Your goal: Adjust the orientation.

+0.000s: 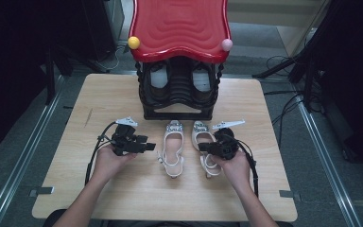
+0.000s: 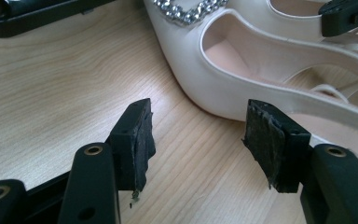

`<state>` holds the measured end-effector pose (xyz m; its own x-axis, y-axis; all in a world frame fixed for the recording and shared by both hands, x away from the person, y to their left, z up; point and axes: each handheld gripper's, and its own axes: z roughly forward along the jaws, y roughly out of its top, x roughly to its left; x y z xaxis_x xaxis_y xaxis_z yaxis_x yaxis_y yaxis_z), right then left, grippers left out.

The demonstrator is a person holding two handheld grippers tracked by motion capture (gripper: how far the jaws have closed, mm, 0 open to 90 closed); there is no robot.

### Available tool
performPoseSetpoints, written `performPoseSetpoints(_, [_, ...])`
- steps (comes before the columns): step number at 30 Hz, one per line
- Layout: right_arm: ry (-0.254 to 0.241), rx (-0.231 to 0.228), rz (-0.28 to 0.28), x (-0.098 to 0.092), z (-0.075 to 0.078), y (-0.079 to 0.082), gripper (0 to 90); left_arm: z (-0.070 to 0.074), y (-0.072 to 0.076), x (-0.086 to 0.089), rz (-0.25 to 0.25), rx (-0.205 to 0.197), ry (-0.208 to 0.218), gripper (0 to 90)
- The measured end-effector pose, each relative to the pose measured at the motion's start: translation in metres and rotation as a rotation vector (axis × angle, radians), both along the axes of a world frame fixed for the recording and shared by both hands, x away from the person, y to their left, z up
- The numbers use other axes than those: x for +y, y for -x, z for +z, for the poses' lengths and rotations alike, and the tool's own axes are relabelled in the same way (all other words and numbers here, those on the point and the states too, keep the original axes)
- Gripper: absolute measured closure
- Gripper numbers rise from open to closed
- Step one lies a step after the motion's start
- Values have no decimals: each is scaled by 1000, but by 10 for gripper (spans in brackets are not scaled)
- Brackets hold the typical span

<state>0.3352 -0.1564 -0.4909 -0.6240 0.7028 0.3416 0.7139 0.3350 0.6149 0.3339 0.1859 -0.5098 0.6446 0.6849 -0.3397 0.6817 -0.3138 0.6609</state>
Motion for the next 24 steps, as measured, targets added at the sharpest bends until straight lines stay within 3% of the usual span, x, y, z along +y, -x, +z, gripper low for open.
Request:
performPoseSetpoints(2, [3,6,2,4,-2,-1,876,0,1,0,-3,2,-2,420])
performPoseSetpoints(5, [13,8,4,12,-3,-2,875,2,4,0,-7,6,41,420])
performPoseSetpoints(8, [17,7,8,18,-3,-3,875,4,7,1,-9,-13,34,420])
performPoseSetpoints(21, [-20,1,1,37,-6,-8,860,1,14,1,-10,-11,21,421])
performPoseSetpoints(24, [-36,-10,7,37,-5,-9,804,1,16,0,-10,-13,16,421])
